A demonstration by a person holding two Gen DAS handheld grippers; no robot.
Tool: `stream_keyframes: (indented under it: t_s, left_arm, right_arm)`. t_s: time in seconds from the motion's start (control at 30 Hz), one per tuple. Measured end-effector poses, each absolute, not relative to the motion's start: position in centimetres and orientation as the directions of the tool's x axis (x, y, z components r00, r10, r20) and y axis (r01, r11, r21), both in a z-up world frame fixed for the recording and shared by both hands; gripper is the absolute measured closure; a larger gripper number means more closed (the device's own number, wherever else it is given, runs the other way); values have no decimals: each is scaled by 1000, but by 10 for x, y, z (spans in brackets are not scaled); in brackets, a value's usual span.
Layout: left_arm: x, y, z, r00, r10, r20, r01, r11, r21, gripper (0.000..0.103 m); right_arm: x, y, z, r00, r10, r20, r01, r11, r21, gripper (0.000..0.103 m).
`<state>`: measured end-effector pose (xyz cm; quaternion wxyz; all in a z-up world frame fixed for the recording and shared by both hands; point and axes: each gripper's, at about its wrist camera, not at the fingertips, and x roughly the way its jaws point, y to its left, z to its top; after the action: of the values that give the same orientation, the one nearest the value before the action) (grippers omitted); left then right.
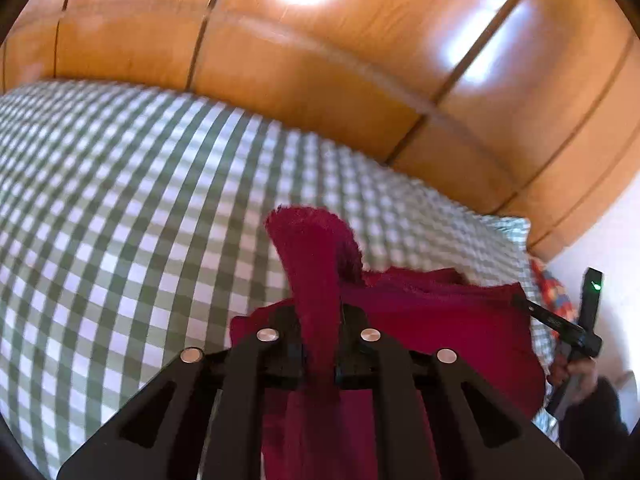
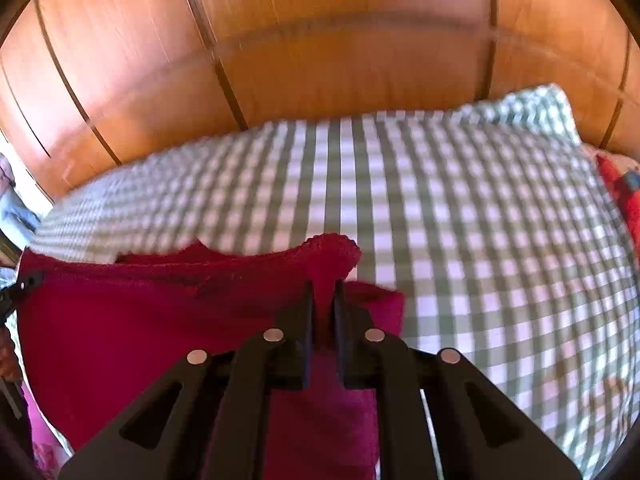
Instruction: Fold small clothes
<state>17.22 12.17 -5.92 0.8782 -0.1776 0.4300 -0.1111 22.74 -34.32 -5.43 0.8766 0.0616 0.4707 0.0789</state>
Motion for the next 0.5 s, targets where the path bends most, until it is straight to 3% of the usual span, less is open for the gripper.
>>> stream_keyframes:
  t_s: [0.07,0.13,0.3,0.43,0.5]
  left_arm:
    - [174,124,-70,581,-352,-734,21,908,-419,84]
    - [163,133,-72,586,-377,-717,12,889,-458,69]
    - [107,162,-67,603,-435,-669,42,855,-518,65]
    - [47,168,-64,585,-509,-631,137,829,-542,65]
    - [17,166,-66,575,-530,-623,179,825,-536,54]
  right_arm:
    - [220,-351,-54,548,221,-807,-80,974,213,79]
    - [205,-359,-47,568,241,-787,-89,969,232,61]
    - [148,-377,-33,568,309,-763,-117,948,297,52]
    - [96,-386,-36,537,378,-754,-145,922,359,51]
    - [73,-386,-41,518,398,-757,-158,914,372,51]
